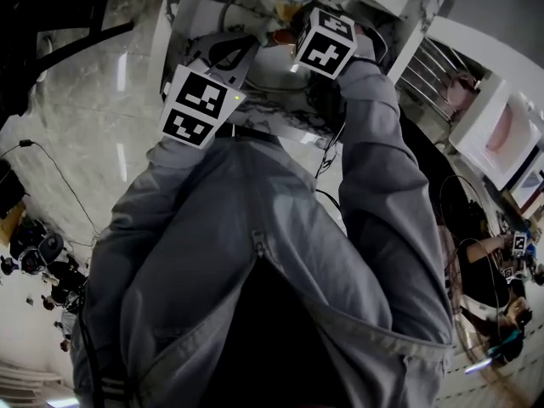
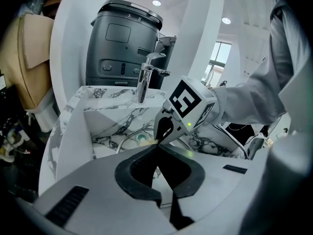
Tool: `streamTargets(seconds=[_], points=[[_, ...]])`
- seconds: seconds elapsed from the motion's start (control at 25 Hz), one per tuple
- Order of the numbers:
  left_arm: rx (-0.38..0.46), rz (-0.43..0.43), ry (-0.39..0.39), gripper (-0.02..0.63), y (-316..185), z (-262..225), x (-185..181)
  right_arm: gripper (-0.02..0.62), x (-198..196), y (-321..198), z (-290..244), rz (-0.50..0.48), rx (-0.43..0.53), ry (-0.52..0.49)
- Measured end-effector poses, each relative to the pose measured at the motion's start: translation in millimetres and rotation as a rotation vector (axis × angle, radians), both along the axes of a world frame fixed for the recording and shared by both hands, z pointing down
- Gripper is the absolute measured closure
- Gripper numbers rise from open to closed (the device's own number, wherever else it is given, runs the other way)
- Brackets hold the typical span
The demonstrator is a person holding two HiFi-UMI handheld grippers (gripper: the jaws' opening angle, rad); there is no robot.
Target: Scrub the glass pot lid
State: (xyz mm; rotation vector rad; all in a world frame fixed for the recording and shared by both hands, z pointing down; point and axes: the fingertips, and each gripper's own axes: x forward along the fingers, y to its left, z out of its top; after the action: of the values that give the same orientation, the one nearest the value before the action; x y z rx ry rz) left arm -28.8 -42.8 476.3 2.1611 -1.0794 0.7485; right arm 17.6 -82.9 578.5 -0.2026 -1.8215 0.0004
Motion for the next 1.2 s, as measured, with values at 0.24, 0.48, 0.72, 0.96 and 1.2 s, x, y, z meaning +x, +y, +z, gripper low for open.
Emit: streamTargets(seconds=[0.24,0.48,0.72,0.96,1.2], points=[[0.009,0.018,0.002,0.591,18.4,-5.6,6.9,0.549,11.6,25.1,-15.1,-0.010,0.065,0.004],[0.015,0.031,0.003,0.591,26.6,-6.7,12.1,0.549,25.8,66.0,-15.9,-0.025,0.038,0.013],[0.011,0.044,0.001,0.591,32.9,-7.7,14.1,0.549,28.4,97.7,0.3,-0.029,-0.034,0.047],[0.009,0.038,-0.004,0.591,34.3,-7.4,9.9,0.549,33.2,93.6,17.4,-0.019,0.013,0.098],[0.009,0.035,0.000,0.591,37.5,-5.4,8.8,0.549,32.9,106.8,24.4,-0.032,-0.064,0.159]])
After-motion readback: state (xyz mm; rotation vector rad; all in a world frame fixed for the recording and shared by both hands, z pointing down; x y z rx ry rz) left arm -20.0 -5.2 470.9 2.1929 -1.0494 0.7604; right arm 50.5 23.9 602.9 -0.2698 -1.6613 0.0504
